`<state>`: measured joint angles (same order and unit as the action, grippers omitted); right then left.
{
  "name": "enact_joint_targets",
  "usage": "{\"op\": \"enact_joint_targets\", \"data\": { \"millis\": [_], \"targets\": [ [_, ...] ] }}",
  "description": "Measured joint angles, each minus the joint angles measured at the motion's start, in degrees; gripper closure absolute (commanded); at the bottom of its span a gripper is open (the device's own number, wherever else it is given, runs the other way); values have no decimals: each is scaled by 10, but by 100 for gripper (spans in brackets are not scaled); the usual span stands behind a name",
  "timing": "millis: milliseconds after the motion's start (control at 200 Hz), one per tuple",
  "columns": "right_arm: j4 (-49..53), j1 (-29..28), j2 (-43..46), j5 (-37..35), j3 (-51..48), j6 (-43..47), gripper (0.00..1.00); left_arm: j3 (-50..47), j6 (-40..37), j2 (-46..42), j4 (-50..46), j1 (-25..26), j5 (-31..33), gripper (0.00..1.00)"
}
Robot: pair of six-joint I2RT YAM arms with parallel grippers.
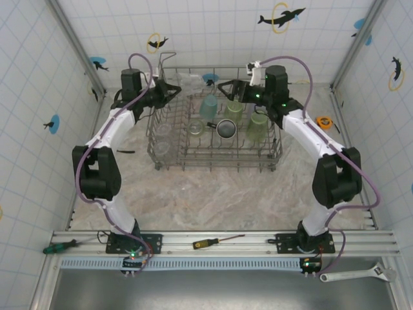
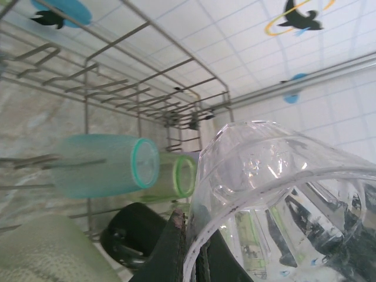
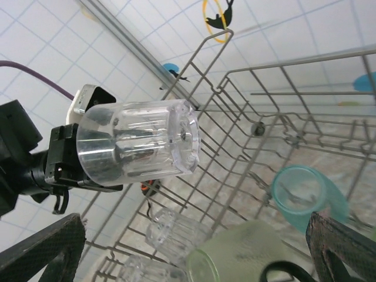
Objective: Load the cups into the dish rack
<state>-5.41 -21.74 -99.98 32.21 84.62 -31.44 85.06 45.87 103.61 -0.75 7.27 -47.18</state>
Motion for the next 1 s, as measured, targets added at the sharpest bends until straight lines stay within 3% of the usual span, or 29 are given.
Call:
{"op": "enact_joint_targets", "data": {
  "millis": [330, 736, 1001],
  "targets": [
    [-132, -30, -97, 41, 35, -123, 0, -17, 41, -12, 98, -6, -92, 100],
    [-327, -47, -164, 69, 69, -294, 0, -29, 60, -13, 142, -9, -122, 100],
    [-394, -60, -192, 69, 87, -361, 3, -29, 67, -10, 168, -9, -138, 100]
  ]
}}
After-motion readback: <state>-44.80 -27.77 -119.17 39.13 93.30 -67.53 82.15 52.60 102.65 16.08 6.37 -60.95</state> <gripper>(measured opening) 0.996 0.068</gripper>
